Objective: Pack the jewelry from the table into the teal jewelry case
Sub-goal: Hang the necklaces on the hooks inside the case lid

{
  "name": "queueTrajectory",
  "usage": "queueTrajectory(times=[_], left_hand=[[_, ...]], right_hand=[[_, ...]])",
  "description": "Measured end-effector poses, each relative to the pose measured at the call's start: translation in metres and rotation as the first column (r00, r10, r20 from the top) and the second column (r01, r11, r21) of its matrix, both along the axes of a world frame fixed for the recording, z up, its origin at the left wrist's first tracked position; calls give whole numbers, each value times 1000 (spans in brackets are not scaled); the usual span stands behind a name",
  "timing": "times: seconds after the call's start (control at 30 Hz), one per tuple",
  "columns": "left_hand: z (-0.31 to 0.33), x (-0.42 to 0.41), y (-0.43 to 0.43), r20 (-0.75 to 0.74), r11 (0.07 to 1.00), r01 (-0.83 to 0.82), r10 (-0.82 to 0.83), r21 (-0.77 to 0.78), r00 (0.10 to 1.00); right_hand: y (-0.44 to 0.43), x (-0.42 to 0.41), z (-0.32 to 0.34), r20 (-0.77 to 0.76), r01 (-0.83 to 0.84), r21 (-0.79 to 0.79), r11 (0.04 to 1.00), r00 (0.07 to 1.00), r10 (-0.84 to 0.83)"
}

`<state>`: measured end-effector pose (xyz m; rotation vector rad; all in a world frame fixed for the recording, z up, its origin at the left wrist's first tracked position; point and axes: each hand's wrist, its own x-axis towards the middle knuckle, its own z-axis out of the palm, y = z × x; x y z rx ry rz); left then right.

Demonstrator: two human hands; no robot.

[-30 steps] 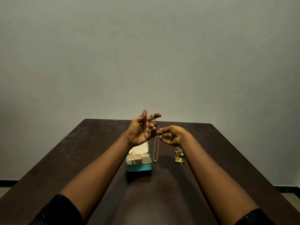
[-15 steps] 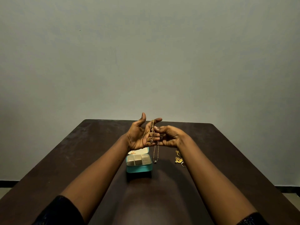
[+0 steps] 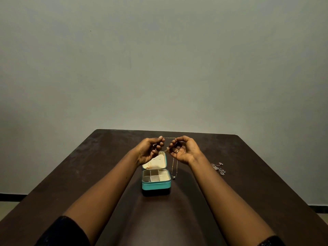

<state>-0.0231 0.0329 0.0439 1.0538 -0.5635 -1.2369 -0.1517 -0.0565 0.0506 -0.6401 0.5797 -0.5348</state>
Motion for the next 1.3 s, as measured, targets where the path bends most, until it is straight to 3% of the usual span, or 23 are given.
queueTrajectory(times=[0.13, 0.23, 0.43, 0.57, 0.7, 0.9, 1.07, 1.13, 1.2, 1.3], left_hand=[[-5, 2, -6, 227, 987, -158, 149, 19, 962], [-13, 6, -13, 393, 954, -297, 254, 52, 884], [-36, 23, -26, 837, 846, -529, 246, 60, 489], [-49, 31, -33, 909, 833, -548, 171, 74, 381], [-60, 35, -41, 926, 806, -584, 148, 91, 348], [-69, 44, -47, 952, 788, -607, 99, 103, 289], [-75, 51, -52, 973, 821, -563, 38, 98, 226], [-77, 53, -54, 980, 835, -544, 25, 87, 195], [-79, 55, -53, 984, 837, -542, 22, 78, 176], [-81, 56, -51, 989, 849, -523, -1, 78, 147]], right_hand=[[-1, 16, -15, 7, 74, 19, 997, 997, -74], [2, 31, -27, -96, 92, -74, 993, 990, -99], [12, 56, -48, -230, 170, -278, 945, 944, -238], [8, 69, -61, -320, 201, -431, 880, 878, -357], [2, 82, -71, -408, 189, -552, 812, 788, -460], [-6, 102, -88, -539, -11, -723, 691, 634, -554], [2, 97, -92, -548, -152, -812, 563, 530, -647], [7, 95, -93, -538, -156, -816, 556, 554, -635], [9, 96, -96, -542, -106, -784, 612, 597, -591], [7, 101, -103, -605, -123, -737, 664, 557, -569]])
